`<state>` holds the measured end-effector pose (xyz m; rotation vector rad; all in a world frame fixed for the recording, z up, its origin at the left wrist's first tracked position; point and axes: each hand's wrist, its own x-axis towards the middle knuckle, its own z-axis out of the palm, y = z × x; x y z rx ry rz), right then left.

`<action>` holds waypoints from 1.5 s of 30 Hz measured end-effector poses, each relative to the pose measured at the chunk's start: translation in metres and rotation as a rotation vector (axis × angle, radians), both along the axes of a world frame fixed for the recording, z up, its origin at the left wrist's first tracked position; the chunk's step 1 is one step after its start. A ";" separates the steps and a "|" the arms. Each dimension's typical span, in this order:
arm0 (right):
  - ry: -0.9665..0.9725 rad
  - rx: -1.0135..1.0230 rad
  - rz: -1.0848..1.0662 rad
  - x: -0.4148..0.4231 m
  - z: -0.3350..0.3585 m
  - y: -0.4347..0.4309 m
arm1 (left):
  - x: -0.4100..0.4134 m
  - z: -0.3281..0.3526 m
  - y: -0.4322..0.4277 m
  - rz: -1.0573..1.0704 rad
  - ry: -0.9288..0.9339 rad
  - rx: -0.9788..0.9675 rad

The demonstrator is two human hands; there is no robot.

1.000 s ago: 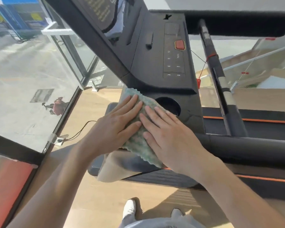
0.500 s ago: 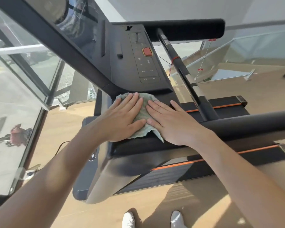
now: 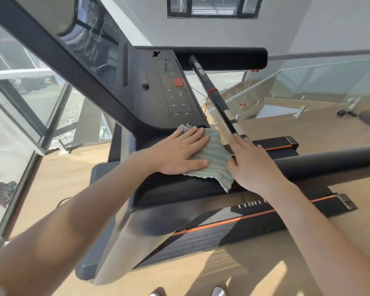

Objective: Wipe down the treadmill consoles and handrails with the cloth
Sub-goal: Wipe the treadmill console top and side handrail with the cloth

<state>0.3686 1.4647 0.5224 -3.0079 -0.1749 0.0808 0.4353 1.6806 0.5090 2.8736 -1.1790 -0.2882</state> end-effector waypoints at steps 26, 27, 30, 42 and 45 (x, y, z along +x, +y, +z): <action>0.100 0.000 0.378 0.028 -0.012 0.035 | -0.025 -0.007 0.023 -0.004 -0.079 -0.053; 0.099 0.009 0.390 0.026 -0.013 0.031 | -0.026 -0.007 0.023 -0.015 -0.043 -0.091; 0.098 0.085 0.400 0.004 -0.015 0.019 | -0.041 -0.005 0.024 0.008 0.009 -0.179; -0.144 -0.038 0.464 -0.068 -0.031 0.038 | -0.123 -0.006 0.055 0.229 -0.159 -0.157; -0.083 0.004 0.505 -0.046 -0.022 0.059 | -0.107 -0.005 0.066 0.310 -0.155 -0.137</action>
